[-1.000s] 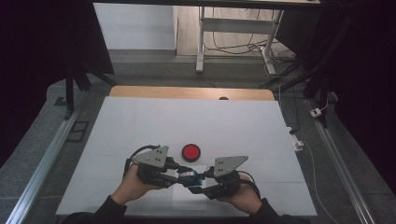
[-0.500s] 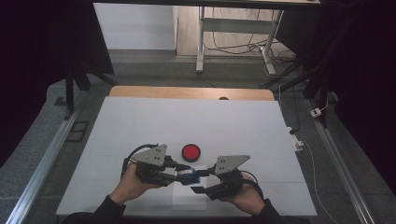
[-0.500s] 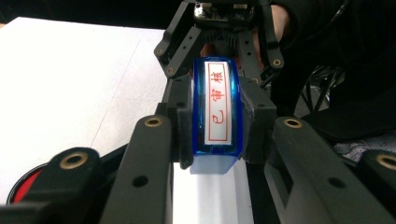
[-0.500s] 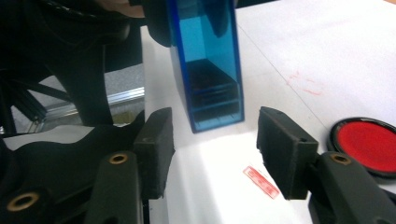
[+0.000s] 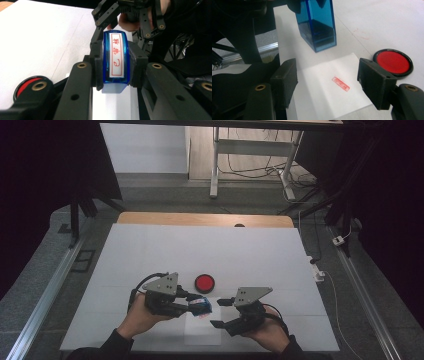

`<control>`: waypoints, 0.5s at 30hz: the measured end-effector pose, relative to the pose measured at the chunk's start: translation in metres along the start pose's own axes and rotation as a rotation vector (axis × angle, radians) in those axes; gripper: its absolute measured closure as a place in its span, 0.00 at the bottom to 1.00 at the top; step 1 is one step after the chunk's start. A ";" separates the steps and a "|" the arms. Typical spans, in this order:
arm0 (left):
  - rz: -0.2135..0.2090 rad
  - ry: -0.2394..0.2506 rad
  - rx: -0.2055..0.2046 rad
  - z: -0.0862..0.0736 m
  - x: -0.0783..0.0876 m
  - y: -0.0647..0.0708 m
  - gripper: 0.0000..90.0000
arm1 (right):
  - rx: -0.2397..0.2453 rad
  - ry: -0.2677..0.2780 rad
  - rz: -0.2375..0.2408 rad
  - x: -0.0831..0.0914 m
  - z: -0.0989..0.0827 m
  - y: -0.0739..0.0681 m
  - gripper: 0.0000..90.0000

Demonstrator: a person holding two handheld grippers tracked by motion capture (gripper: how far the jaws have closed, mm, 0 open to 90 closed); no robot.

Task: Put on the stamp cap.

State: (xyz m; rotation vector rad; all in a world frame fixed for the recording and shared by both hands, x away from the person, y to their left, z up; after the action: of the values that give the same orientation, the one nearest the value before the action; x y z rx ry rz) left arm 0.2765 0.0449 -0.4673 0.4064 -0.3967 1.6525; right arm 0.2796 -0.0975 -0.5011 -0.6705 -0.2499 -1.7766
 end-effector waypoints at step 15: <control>0.036 -0.019 0.022 -0.002 0.003 -0.004 0.77 | -0.038 -0.020 -0.080 0.016 -0.012 0.006 0.24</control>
State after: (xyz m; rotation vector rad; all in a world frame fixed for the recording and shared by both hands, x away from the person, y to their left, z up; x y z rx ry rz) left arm 0.2801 0.0491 -0.4675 0.4344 -0.4025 1.6901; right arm 0.2790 -0.1183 -0.5026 -0.7145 -0.2602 -1.8557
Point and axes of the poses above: each handheld gripper's, and its own axes: x roughly backward along the jaws, z roughly out of its top, y roughly to its right, the point moved 8 cm from there along -x, roughly forward along the jaws, and after that the axes turned 6 degrees about -x, right-handed, at the moved point
